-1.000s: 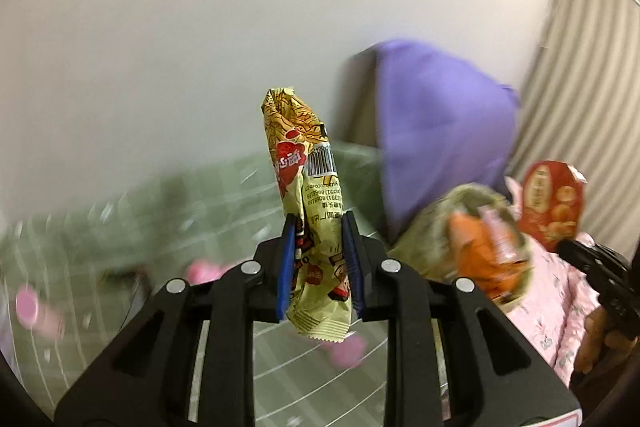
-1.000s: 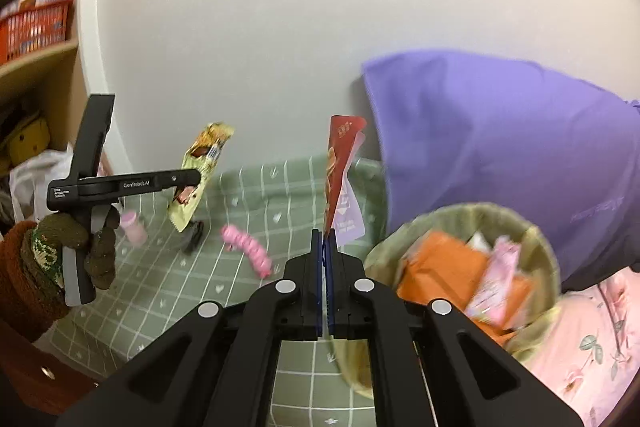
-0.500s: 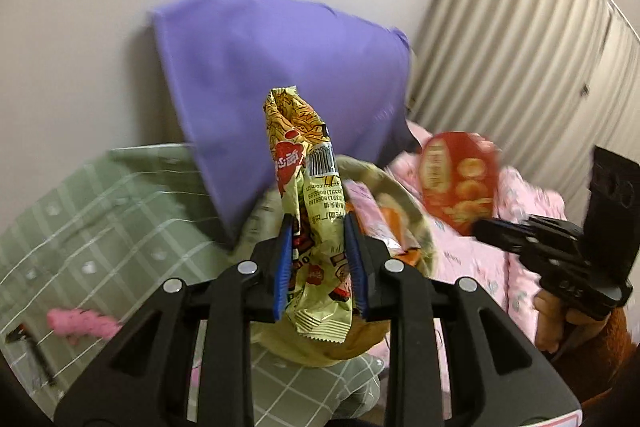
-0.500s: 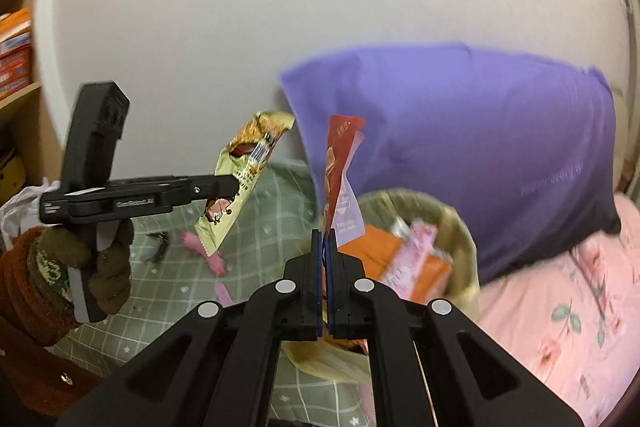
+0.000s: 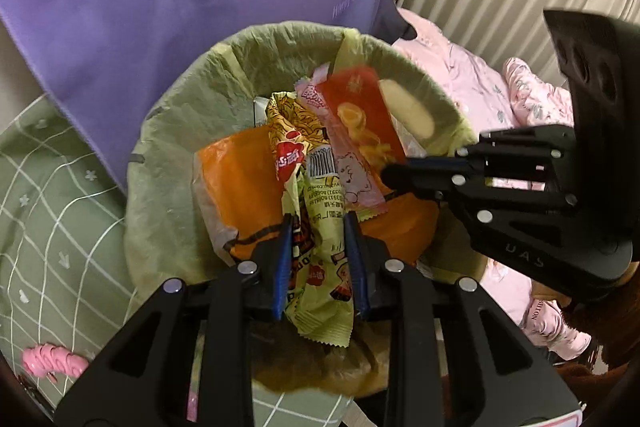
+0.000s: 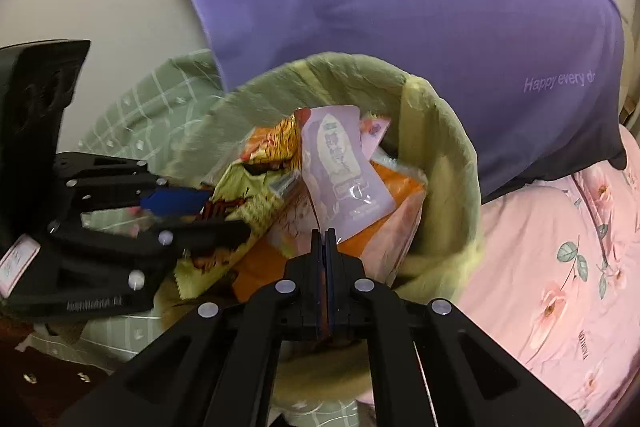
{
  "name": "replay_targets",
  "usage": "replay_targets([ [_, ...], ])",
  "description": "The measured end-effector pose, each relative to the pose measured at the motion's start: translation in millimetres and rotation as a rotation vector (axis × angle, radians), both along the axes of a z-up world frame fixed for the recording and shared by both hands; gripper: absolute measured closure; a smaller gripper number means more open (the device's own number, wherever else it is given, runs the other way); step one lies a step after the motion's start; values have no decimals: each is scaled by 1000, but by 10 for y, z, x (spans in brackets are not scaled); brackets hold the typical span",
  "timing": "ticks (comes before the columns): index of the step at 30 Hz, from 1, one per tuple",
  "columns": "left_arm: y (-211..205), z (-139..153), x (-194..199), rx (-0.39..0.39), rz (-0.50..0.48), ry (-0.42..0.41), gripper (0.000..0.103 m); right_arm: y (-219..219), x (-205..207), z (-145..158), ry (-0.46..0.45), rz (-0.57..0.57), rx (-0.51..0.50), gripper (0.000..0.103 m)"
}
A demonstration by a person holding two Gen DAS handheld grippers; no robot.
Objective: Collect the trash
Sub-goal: 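Open both tools to drop the snack bar and packet into the bin, then lower the left tool onto the black wrapper while the right tool grasps the pink cup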
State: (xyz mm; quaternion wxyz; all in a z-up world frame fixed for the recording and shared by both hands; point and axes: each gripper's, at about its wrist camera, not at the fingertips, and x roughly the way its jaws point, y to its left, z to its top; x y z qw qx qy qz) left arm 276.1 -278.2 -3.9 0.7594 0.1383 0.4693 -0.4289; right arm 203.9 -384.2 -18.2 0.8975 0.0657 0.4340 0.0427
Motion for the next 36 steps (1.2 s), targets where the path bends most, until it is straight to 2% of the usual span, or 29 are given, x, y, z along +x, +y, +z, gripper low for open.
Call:
replay_targets([
  [3,-99,-28,38,5,7,4,79,31,59,-6,3,23,-50,99],
  [8,-5,22,57,-48,29,16,78,44,-23,-47,-22,39,-77,99],
  [11,166,62,62,-92,48,30,71,61,-137,-42,-54,43,-104,99],
  [13,270,95,74,-135,66,56,60,125,-235,-10,-85,33,-154,99],
  [16,487,244,56,-196,100,47,53,183,-351,28,-104,12,-189,98],
  [21,879,499,-45,-267,168,-14,46,250,-486,136,-162,31,-133,98],
  [23,1077,554,-71,-284,215,-36,46,280,-533,198,-190,19,-135,98],
  [26,1445,585,-114,-306,305,-62,45,325,-590,313,-245,6,-81,98],
  [29,1953,533,-93,-306,423,-78,45,493,-588,442,-301,21,-67,98],
  [33,2773,327,-54,-251,620,-99,45,713,-510,510,-351,-3,-109,98],
  [36,3445,141,-43,-184,802,-137,45,985,-460,514,-351,97,-74,98],
])
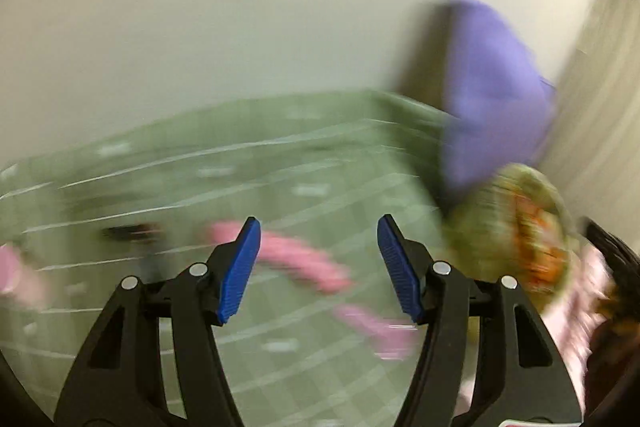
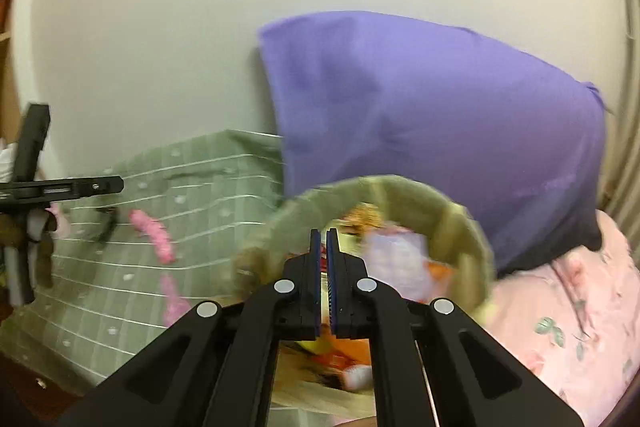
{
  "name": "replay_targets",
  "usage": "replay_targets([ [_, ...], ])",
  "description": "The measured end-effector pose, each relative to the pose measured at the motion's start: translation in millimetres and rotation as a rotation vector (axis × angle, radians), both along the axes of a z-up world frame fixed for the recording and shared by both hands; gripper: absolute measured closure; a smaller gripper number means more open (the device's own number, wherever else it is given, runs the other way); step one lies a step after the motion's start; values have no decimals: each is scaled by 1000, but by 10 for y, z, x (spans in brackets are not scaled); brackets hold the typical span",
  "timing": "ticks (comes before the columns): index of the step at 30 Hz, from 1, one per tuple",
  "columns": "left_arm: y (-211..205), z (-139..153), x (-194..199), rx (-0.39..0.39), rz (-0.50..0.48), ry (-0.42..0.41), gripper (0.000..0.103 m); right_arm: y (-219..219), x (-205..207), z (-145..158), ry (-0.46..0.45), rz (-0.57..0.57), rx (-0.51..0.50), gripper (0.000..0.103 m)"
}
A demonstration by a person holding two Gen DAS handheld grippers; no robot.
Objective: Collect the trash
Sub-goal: 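Lower the left tool onto the black wrapper while the right tool grasps the pink cup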
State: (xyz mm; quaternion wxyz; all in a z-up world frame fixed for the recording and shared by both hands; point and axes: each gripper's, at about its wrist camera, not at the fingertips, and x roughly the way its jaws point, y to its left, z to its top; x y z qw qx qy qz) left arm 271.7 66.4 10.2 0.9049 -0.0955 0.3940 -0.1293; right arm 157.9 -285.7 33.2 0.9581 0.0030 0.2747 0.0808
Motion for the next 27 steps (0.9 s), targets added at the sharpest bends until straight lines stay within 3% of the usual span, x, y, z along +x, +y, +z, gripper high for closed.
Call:
replay_targets([
  [4,762,-317,53,23,175,77,44,535,169,-191,108,189,-5,98],
  [5,857,-384,76,23,187,93,44,765,254,-355,165,267,7,98],
  [7,990,-527,98,9,190,132,44,946,337,-521,212,317,4,98],
  [10,967,-679,111,7,154,168,44,1213,518,-853,289,335,-22,98],
  [19,873,-790,131,31,93,191,44,1697,974,-1068,201,399,-64,98],
  [23,886,-849,181,25,92,200,44,1923,1167,-1151,132,420,-140,98],
  [25,901,-883,209,9,94,209,44,2030,1293,-1278,168,447,-181,98],
  [27,925,-908,211,-8,90,216,44,2046,1338,-1288,144,443,-175,92],
])
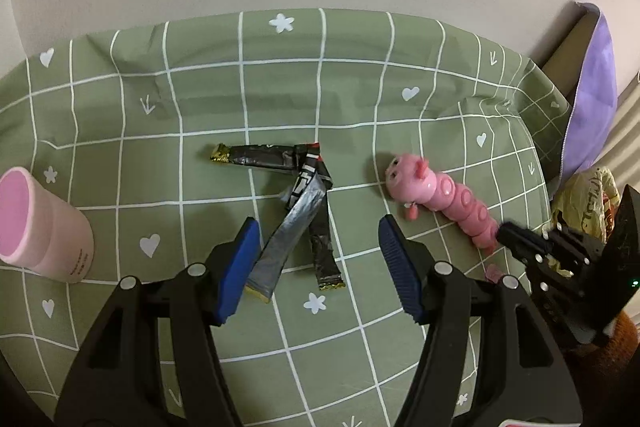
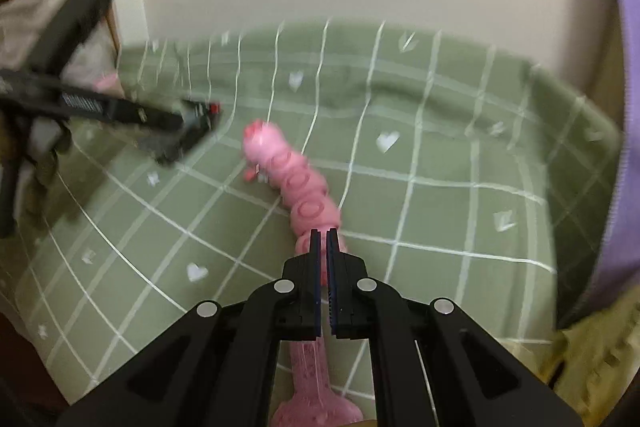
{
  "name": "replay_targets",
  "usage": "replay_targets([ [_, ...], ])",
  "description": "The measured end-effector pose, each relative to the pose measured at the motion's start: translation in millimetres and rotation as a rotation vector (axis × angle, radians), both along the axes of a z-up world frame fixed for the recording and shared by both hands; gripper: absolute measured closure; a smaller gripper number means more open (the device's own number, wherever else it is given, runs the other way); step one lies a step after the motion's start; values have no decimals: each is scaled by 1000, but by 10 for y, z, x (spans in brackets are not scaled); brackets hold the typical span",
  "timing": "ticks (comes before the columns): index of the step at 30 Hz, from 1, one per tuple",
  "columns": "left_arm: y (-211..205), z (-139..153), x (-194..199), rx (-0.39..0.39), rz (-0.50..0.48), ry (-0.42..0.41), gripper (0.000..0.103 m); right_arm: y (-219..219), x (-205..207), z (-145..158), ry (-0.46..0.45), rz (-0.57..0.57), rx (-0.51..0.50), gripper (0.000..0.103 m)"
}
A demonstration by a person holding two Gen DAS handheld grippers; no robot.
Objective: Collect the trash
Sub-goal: 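Lower the left tool onto the black wrapper while the right tool grasps the pink cup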
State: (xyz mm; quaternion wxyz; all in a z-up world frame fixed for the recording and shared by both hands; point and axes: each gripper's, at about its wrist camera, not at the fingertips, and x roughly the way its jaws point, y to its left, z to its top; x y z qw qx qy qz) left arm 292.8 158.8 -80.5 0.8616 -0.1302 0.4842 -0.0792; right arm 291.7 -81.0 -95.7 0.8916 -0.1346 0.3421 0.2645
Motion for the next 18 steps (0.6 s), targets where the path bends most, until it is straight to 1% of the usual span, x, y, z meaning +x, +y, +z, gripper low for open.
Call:
replay_targets([
  [1,1,-7,2,-6,-4,2,44,-3,49,-13,19,1,11,89],
  [2,-1,-18,6,-10,-9,4,44,-10,104,-29,37,0,21,81],
  [5,-13,-58,33,-20,-21,15,44,-14,179,-31,58,0,51,79],
  [7,-25,-83,56,-21,-26,21,44,23,225,-44,70,3,37,77],
  [8,-26,-86,63,-20,-27,23,44,60,259,-78,102,17,15,72],
  [9,-27,-95,74,-18,-27,28,44,107,280,-143,147,36,-23,71],
  [11,-28,-111,93,-12,-29,38,44,106,209,-84,108,32,-28,71],
  [13,-19,-120,98,-11,-31,41,44,12,86,24,118,46,37,70],
  [14,-33,-130,110,-8,-29,46,44,-91,-25,80,118,31,59,69],
  [15,-41,-144,119,-3,-29,55,44,-141,-74,88,120,19,60,66],
  [16,-59,-167,133,5,-30,69,44,-197,-131,93,124,6,63,66],
  [17,-79,-185,142,13,-30,82,46,-266,-196,97,130,-9,69,66],
  [18,-102,-181,148,29,-27,82,50,-361,-298,105,136,-36,83,66],
])
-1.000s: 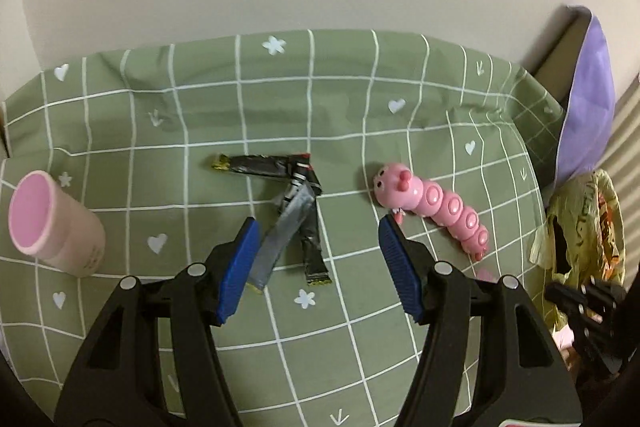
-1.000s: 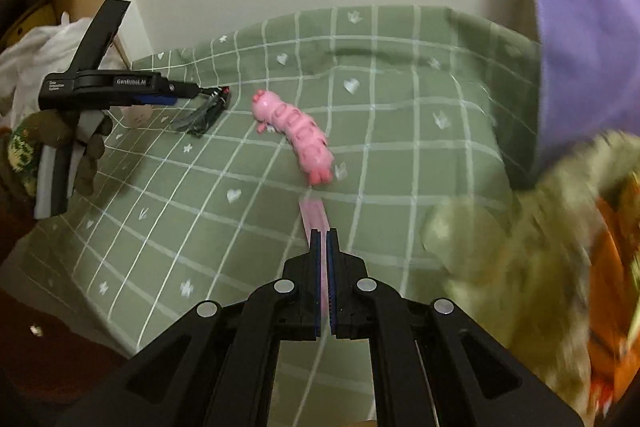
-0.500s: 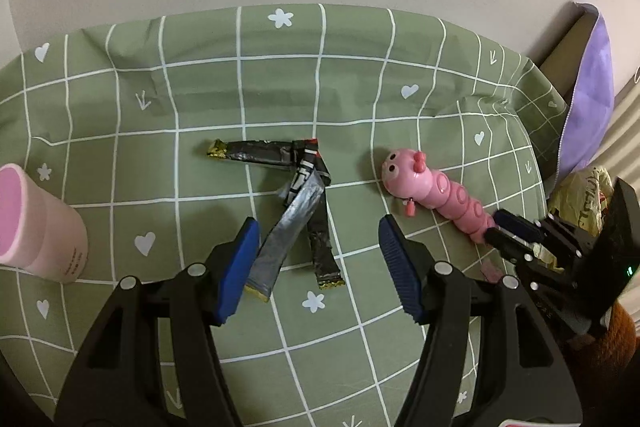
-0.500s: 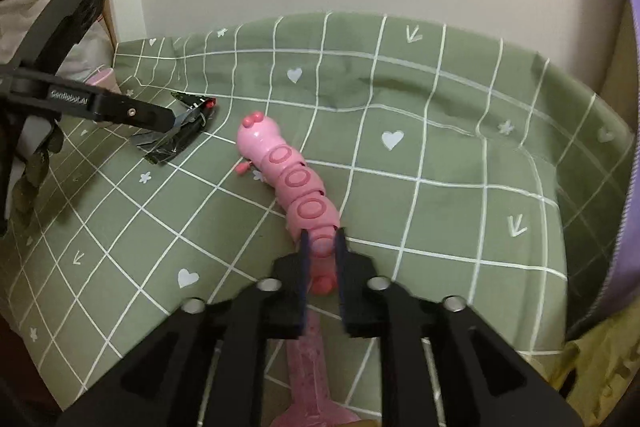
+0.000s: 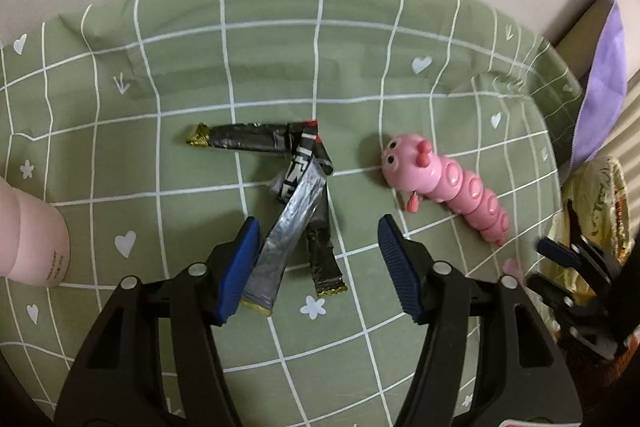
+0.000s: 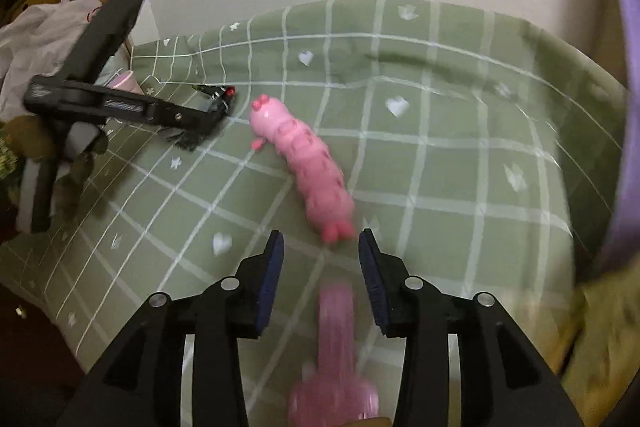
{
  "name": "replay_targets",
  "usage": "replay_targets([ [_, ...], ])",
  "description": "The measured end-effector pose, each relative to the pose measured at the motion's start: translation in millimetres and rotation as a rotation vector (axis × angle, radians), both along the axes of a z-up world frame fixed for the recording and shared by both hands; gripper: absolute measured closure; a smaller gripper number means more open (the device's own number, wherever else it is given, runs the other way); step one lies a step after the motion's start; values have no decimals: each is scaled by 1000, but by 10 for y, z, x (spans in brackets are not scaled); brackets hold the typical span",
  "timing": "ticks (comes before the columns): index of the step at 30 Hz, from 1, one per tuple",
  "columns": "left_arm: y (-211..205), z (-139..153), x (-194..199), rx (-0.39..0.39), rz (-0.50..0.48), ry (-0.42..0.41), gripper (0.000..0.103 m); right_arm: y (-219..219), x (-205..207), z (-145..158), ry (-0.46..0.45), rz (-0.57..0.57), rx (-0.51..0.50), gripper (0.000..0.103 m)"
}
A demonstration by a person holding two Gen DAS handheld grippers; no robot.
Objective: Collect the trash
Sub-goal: 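Lower the left tool onto the black wrapper while the right tool grasps the pink cup, then close the left tool on the black wrapper and lift it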
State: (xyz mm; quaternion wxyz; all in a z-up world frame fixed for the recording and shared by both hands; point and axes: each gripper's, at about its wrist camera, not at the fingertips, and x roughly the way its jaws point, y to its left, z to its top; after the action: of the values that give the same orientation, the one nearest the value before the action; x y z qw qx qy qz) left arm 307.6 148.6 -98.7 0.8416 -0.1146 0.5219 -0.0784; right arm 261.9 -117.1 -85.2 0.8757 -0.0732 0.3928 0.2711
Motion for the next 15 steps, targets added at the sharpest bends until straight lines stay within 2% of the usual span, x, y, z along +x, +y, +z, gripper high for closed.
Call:
replay_targets([
  [1,-20,3,2,5,-4,5,63,-52,-74,9,-1,-17,8,66],
  [4,-35,21,11,-7,2,17,86,-236,-364,41,-25,-76,35,66],
  [8,-20,110,-59,-5,25,-12,89,-347,-573,-86,-9,-122,42,66],
  [15,-65,296,-286,-18,41,-40,89,-324,-596,-252,-73,-141,-22,66],
])
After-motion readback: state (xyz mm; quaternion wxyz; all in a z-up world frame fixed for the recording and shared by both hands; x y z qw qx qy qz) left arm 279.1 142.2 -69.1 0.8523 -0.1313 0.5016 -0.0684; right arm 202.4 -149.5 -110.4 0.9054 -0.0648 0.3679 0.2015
